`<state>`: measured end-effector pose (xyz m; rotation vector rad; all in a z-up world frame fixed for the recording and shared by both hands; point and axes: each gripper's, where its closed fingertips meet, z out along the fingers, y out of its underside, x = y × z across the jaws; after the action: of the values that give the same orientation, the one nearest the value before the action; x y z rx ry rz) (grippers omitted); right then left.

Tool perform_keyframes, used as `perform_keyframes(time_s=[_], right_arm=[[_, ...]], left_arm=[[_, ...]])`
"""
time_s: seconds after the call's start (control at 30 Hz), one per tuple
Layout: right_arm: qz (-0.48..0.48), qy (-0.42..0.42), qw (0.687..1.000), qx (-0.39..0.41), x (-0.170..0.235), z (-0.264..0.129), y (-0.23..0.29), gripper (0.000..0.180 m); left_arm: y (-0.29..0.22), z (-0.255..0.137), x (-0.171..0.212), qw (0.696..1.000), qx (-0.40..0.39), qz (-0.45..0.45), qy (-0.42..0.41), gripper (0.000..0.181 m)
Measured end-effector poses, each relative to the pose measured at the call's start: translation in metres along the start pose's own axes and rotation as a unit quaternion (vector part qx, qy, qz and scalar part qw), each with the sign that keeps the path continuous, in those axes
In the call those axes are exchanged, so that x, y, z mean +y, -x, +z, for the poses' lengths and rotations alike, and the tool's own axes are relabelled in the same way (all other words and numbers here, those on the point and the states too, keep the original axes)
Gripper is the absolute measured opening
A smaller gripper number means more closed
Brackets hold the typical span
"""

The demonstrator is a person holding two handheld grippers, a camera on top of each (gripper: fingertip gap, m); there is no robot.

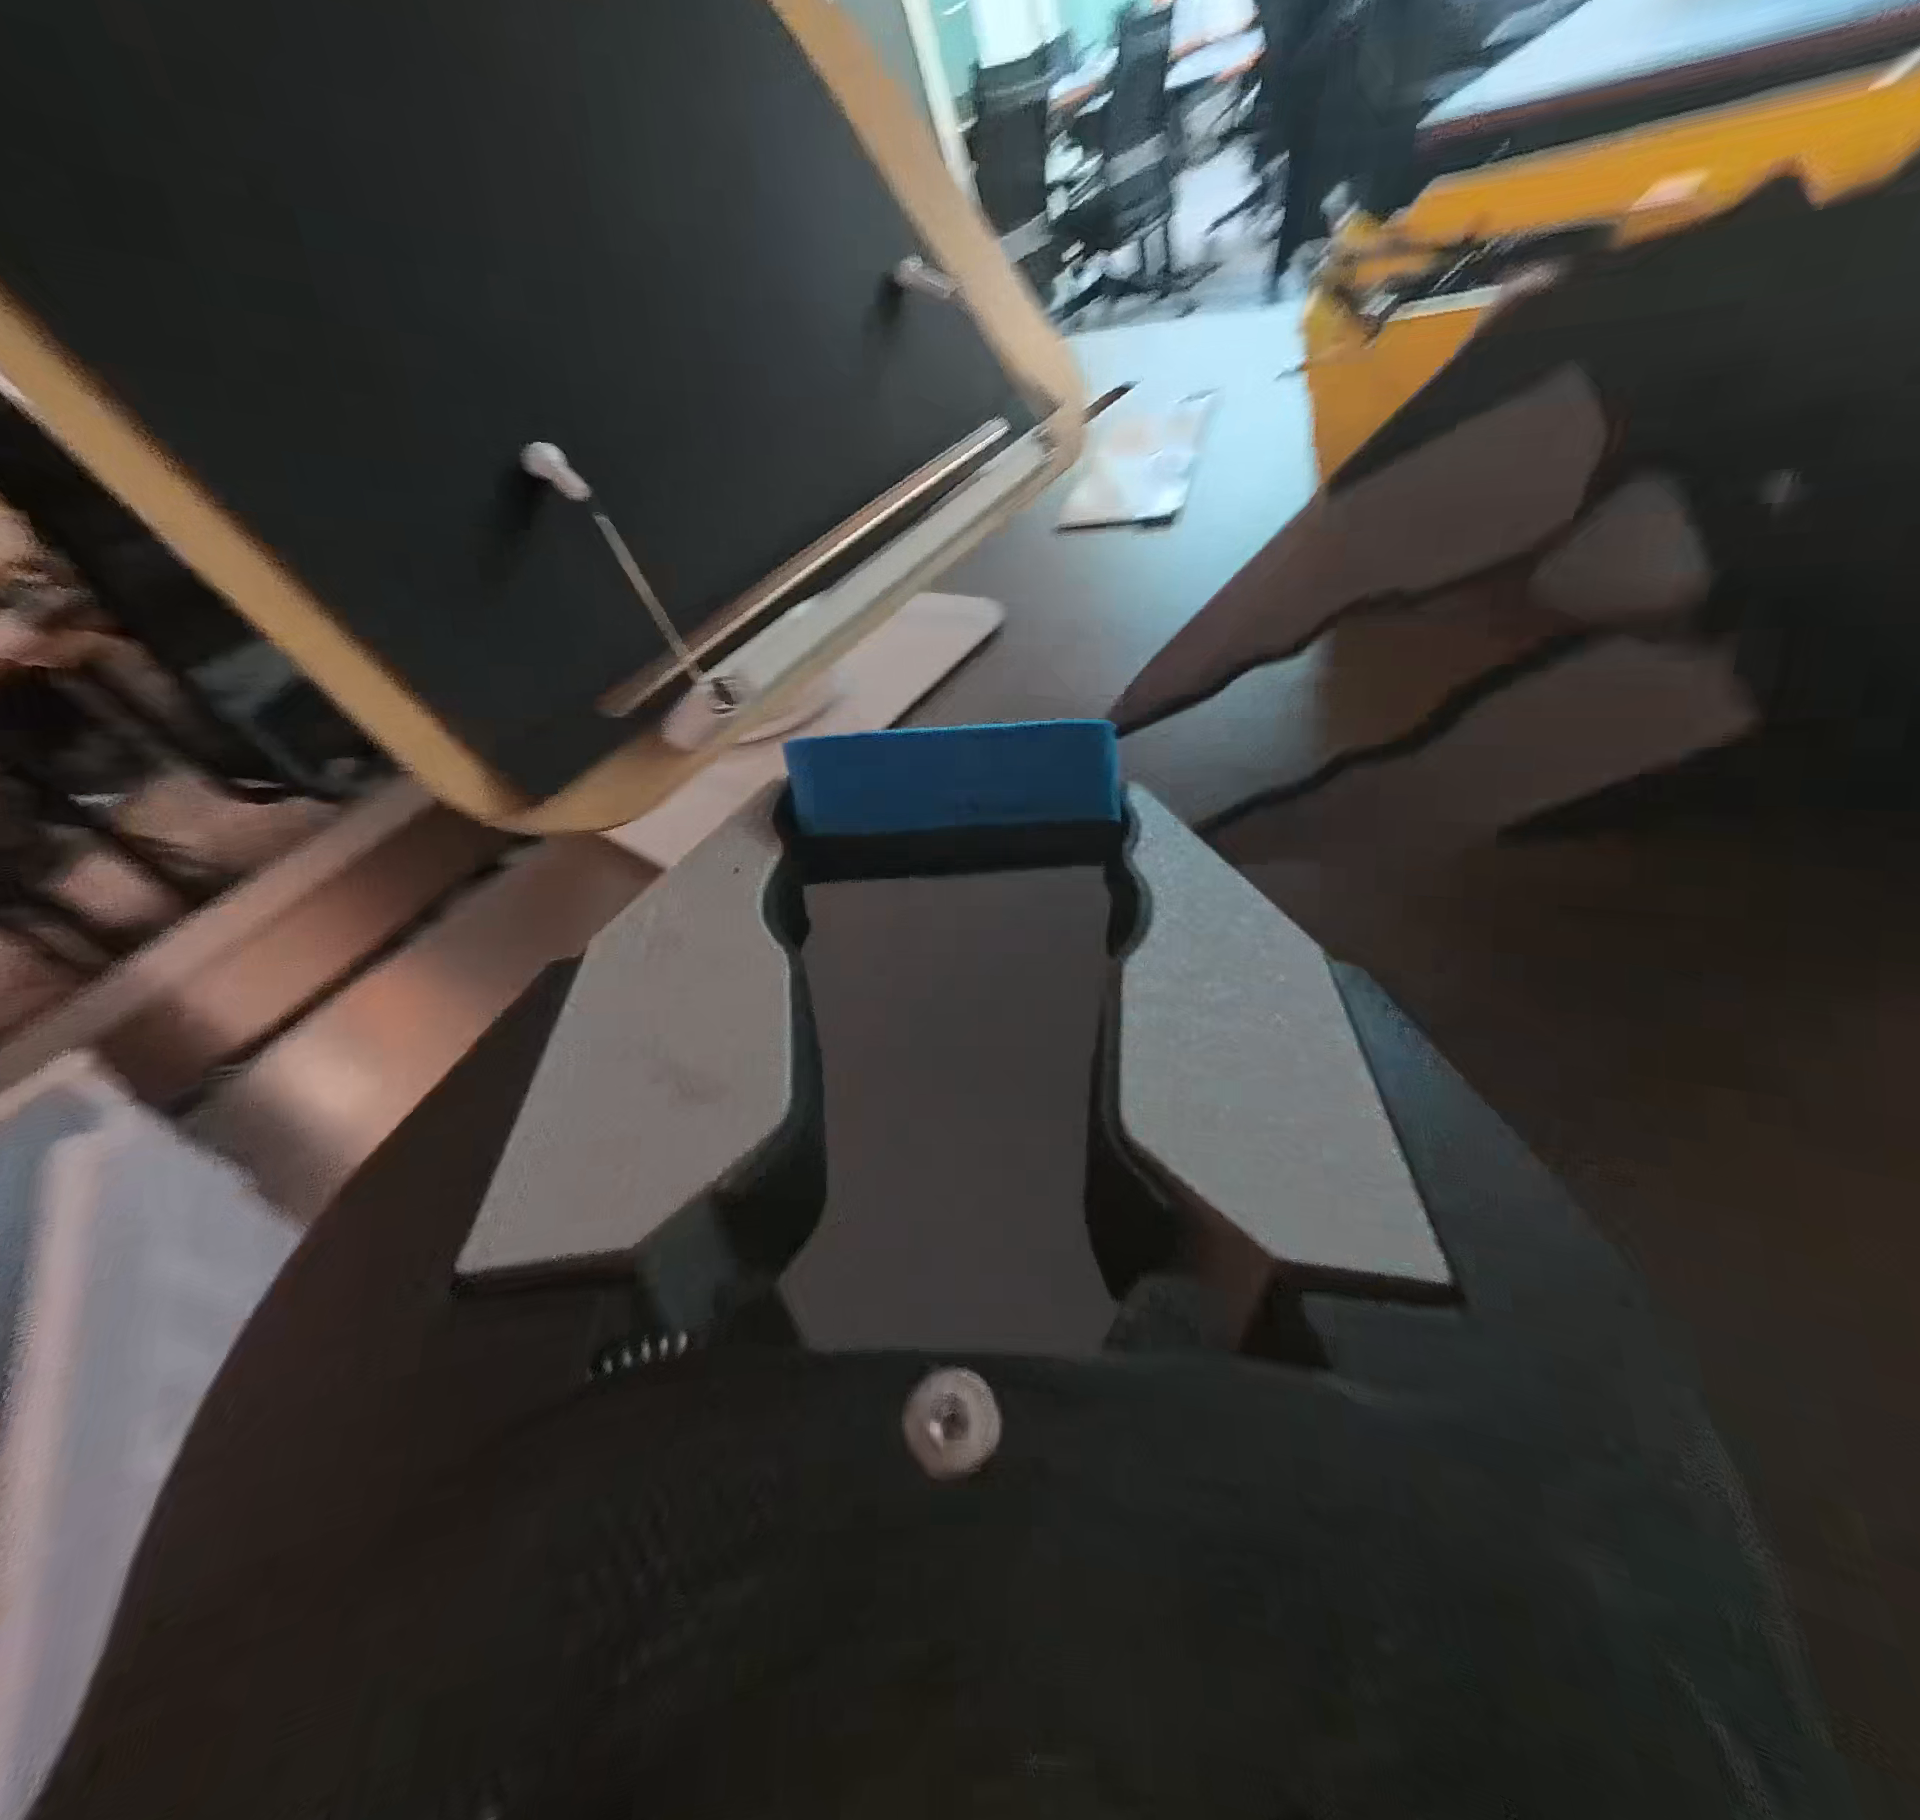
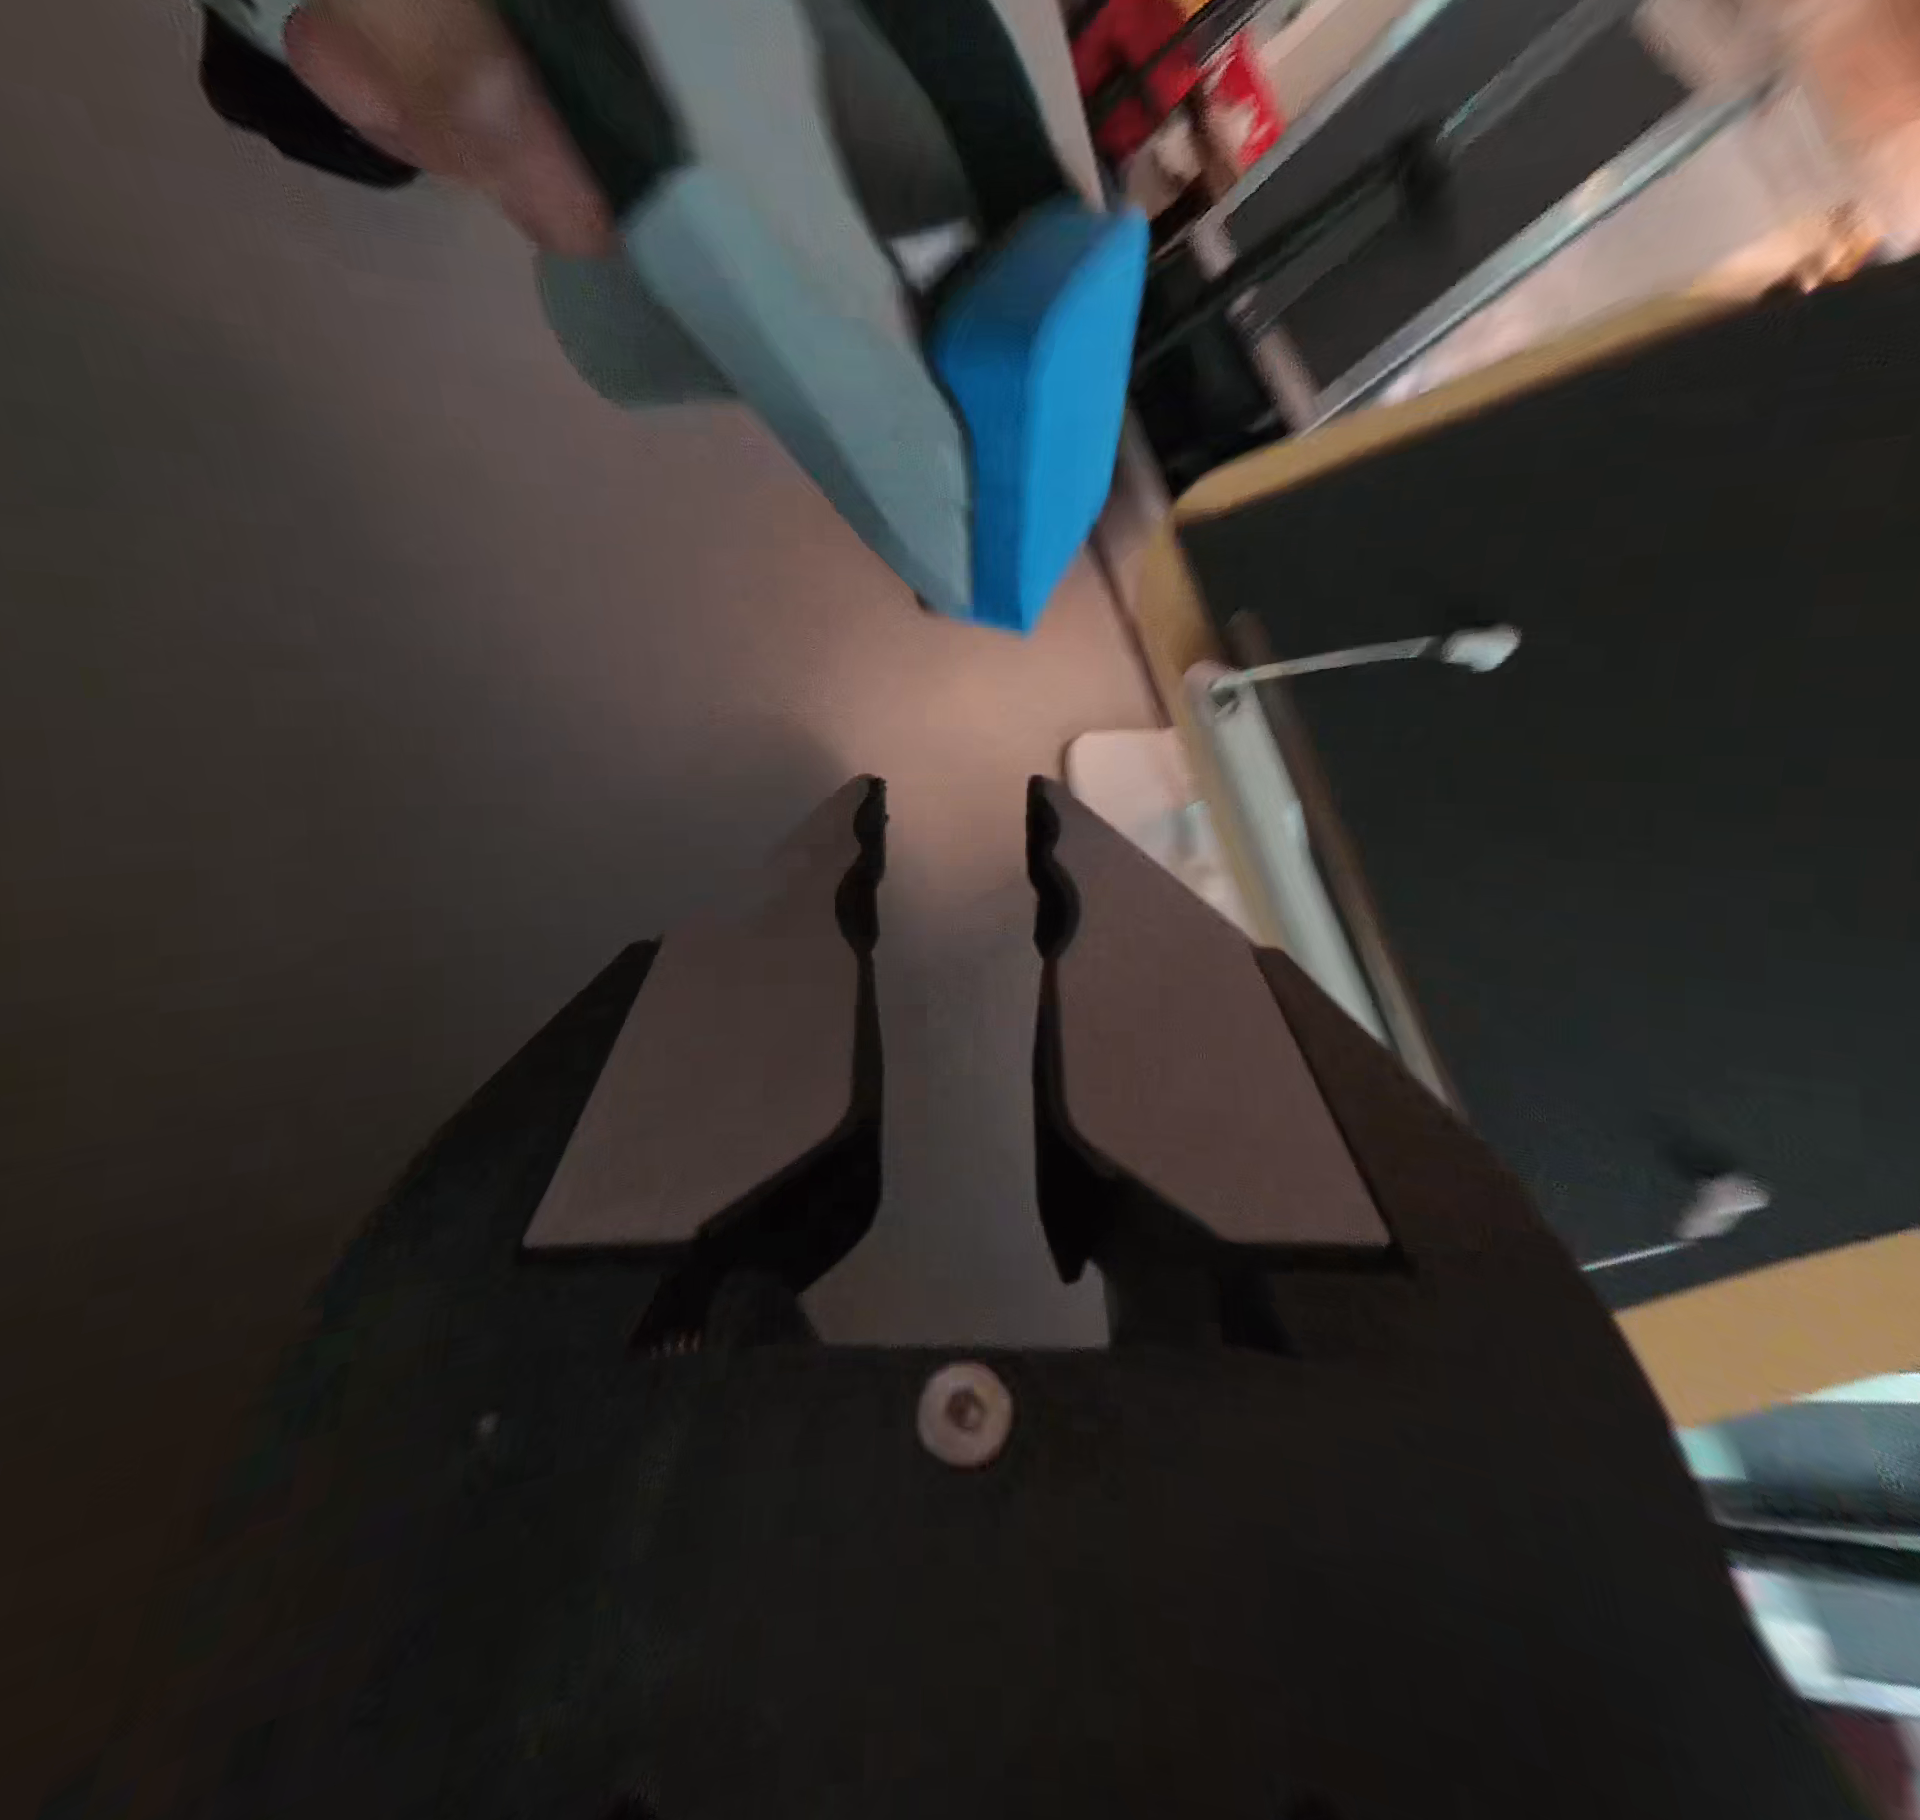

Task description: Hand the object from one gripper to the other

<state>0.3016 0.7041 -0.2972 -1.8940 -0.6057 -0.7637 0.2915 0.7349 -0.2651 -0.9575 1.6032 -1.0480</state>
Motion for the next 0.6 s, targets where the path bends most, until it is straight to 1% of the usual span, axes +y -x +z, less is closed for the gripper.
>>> perform_keyframes(time_s=[0.07, 0.1, 0.2, 0.27, 0.37, 0.4, 0.47, 0.53, 0.6], right_arm=[[0.108, -0.011, 0.993, -0.055, 0.008, -0.001, -0.002, 0.040], [0.159, -0.031, 0.983, -0.083, 0.005, -0.003, -0.002, 0.045], [0.261, -0.089, 0.951, -0.136, -0.013, -0.010, -0.004, 0.048], [0.296, -0.092, 0.940, -0.145, -0.021, -0.007, -0.002, 0.049], [0.349, -0.093, 0.917, -0.172, -0.034, -0.003, 0.007, 0.055], [0.360, -0.081, 0.913, -0.173, -0.034, 0.001, 0.009, 0.056], [0.360, -0.049, 0.917, -0.164, -0.026, 0.011, 0.015, 0.057], [0.347, -0.029, 0.925, -0.155, -0.017, 0.018, 0.020, 0.053], [0.343, -0.018, 0.925, -0.161, -0.014, 0.019, 0.023, 0.050]], left_arm=[[0.008, 0.000, 0.006, 0.997, -0.041, 0.063, 0.025, 0.054], [0.010, 0.001, 0.011, 0.993, -0.058, 0.097, 0.046, 0.055], [0.011, 0.005, 0.023, 0.969, -0.099, 0.204, 0.100, 0.055], [0.001, 0.009, 0.025, 0.958, -0.098, 0.244, 0.115, 0.054], [-0.010, 0.016, 0.026, 0.946, -0.096, 0.282, 0.128, 0.055], [-0.013, 0.018, 0.026, 0.943, -0.095, 0.292, 0.129, 0.055], [-0.020, 0.021, 0.024, 0.940, -0.090, 0.305, 0.125, 0.055], [-0.027, 0.023, 0.025, 0.935, -0.086, 0.320, 0.129, 0.055], [-0.029, 0.024, 0.028, 0.926, -0.091, 0.339, 0.141, 0.055]])
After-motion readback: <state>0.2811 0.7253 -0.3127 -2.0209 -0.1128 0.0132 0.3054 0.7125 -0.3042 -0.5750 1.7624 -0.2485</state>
